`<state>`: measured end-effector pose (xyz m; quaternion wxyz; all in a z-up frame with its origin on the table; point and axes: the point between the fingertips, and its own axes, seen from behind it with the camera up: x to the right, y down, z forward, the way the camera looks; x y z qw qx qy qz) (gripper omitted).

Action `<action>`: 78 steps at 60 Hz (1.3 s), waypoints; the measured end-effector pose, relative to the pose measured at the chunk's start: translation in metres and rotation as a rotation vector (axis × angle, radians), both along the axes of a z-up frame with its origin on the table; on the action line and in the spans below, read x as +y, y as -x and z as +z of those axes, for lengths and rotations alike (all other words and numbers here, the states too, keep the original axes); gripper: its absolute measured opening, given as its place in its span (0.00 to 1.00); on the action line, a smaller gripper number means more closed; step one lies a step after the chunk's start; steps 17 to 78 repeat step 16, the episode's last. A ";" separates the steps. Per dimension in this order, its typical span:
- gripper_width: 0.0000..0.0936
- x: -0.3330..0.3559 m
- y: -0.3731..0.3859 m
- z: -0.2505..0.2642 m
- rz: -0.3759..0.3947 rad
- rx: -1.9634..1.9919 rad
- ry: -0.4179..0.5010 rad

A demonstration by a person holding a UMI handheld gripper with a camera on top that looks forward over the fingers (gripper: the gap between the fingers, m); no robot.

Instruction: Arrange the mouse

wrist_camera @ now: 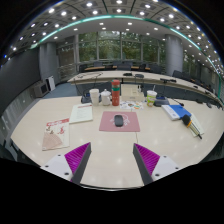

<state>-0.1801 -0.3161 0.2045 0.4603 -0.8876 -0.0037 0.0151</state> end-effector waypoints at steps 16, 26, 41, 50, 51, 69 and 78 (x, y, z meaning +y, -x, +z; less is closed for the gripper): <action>0.91 -0.045 -0.014 0.017 -0.030 -0.045 -0.034; 0.91 -0.045 -0.014 0.017 -0.030 -0.045 -0.034; 0.91 -0.045 -0.014 0.017 -0.030 -0.045 -0.034; 0.91 -0.045 -0.014 0.017 -0.030 -0.045 -0.034; 0.91 -0.045 -0.014 0.017 -0.030 -0.045 -0.034; 0.91 -0.045 -0.014 0.017 -0.030 -0.045 -0.034; 0.91 -0.045 -0.014 0.017 -0.030 -0.045 -0.034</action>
